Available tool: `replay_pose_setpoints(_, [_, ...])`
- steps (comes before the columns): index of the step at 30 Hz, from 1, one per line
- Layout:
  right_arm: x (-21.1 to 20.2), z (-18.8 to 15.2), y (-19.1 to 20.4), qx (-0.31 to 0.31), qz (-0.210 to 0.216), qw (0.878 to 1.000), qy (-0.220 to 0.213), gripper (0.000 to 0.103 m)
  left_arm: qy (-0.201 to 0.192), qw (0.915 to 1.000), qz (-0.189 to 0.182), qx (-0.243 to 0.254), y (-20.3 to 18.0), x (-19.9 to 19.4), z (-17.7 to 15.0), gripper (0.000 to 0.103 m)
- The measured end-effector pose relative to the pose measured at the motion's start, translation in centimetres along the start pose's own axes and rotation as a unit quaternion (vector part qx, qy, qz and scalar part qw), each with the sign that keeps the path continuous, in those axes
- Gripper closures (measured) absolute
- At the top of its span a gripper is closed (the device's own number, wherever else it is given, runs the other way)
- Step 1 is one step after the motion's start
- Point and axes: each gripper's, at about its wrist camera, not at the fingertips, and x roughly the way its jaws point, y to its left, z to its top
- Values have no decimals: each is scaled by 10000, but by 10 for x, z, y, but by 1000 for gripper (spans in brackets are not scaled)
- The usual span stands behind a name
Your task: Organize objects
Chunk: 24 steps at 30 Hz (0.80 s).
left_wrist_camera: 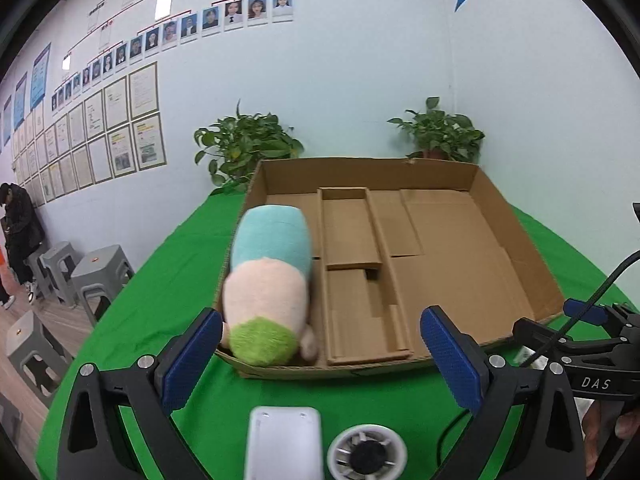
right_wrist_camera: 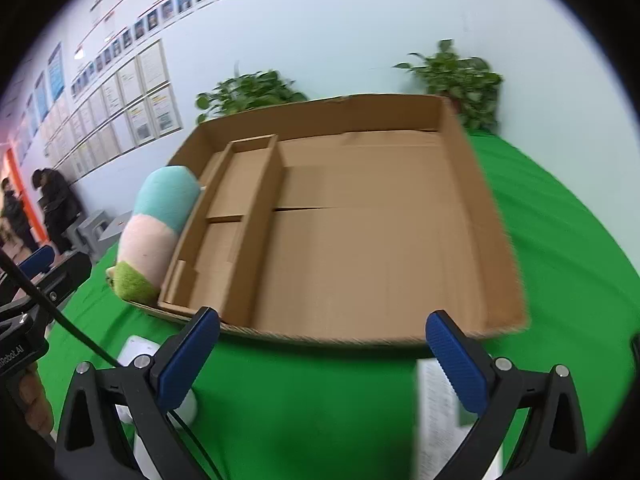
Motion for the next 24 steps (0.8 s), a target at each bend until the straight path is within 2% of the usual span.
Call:
replay_pose_setpoints(4, [-11,-9,-11,50,-199,9998,-19,0,109,9998,-135,35,-19,0,-6,3])
replay_pose_setpoints(8, [-17,-19,-14,-82,-348,9994,5,0,147,9998,-102,16,-28,4,-14,3])
replay_pose_setpoints(16, [-27,-30,-24,-232,-373,9990,-32,0,218,9995,-111,-202,-25,6,-25,3])
replay_pose_setpoints(24, [-29,-43,-29,-414,-393,9983,110,0,288,9984,-301,-393,-30,3,-34,3])
